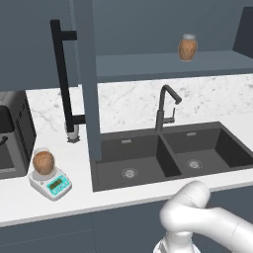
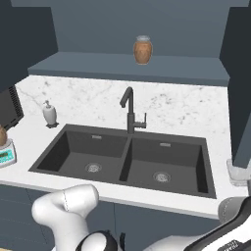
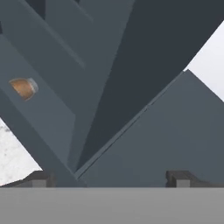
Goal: Pick the honey bottle and place it on the digital scale for weighing, and close the cabinet.
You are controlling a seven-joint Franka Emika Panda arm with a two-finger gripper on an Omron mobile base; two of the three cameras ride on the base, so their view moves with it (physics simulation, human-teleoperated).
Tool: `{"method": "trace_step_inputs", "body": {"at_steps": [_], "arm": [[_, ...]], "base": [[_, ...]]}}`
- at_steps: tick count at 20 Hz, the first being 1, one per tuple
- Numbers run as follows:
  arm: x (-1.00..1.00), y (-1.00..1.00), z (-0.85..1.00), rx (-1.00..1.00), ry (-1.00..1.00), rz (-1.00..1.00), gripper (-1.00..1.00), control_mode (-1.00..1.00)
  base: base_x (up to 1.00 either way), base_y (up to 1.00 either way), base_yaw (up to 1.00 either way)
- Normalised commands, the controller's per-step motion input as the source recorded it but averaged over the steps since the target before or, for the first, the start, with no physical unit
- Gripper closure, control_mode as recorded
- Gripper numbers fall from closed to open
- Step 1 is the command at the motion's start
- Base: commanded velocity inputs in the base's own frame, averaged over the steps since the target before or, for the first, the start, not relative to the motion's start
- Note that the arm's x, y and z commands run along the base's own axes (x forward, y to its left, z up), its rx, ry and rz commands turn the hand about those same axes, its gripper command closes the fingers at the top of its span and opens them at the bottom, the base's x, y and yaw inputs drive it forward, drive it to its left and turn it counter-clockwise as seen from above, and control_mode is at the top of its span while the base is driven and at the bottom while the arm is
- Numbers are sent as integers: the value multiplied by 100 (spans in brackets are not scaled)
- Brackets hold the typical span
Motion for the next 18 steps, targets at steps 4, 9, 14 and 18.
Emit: {"method": "trace_step_inputs", "body": {"at_steps": [4,9,14,18], "arm": [[0,-13,71,8,-2,0,-100,-100],[0,20,70,9,-1,9,-100,-100],[0,70,51,10,0,22,-100,-100],[0,87,55,6,-2,26,-100,-100]], "base": [[0,0,0],[0,0,0],[0,0,0],[0,0,0]]}}
